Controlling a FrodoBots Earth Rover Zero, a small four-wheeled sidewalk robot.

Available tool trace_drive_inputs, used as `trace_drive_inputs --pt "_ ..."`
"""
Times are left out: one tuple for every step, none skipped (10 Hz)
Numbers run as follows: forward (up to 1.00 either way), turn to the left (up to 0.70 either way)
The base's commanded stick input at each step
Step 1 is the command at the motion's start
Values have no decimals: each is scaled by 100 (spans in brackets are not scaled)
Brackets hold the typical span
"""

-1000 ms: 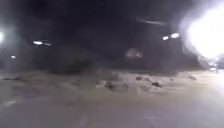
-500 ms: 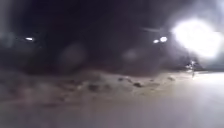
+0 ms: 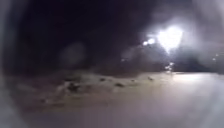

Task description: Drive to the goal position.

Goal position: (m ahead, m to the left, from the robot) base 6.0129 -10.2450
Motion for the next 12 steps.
trace_drive_inputs --pt "0 -85" --pt "34 -65" --pt "85 -34" --pt "85 -34" --pt "85 -34" --pt "85 -34" --pt "85 -34" --pt "85 -34" --pt "85 -34" --pt "85 -34" --pt "85 -34" --pt "85 -34"
